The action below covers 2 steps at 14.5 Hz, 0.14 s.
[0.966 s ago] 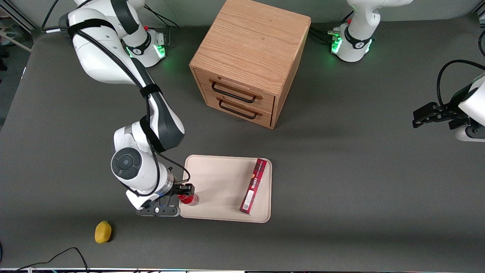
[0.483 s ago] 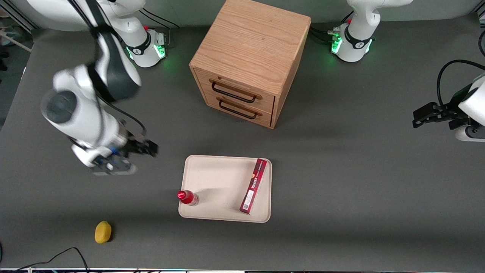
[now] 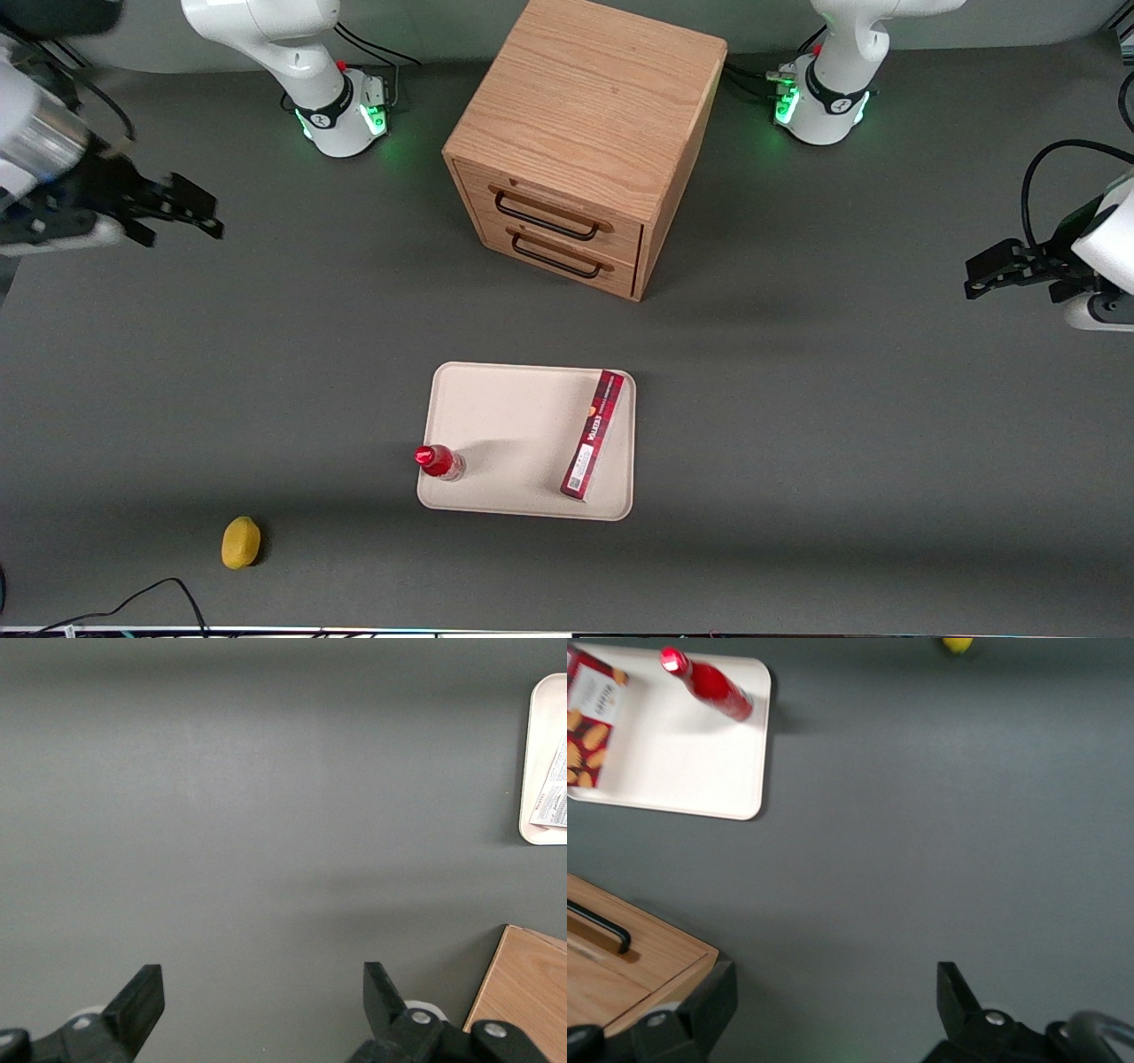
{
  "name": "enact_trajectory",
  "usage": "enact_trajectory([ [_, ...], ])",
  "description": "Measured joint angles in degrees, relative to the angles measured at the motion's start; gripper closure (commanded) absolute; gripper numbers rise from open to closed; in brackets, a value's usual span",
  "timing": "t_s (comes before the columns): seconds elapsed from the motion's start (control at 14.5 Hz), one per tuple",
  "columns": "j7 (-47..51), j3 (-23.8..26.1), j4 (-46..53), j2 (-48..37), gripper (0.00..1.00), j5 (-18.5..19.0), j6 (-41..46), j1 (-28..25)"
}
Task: Place coke bottle on tray
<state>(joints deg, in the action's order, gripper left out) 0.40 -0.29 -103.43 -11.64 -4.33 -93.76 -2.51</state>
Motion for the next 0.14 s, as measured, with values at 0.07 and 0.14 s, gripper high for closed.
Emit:
enact_trajectory([
  [0.07, 0.0, 0.1, 1.9, 0.3, 0.0, 0.0, 1.7, 0.0],
  [0.14, 0.0, 0.2, 3.3, 0.8, 0.0, -0.1, 2.9, 0.0],
])
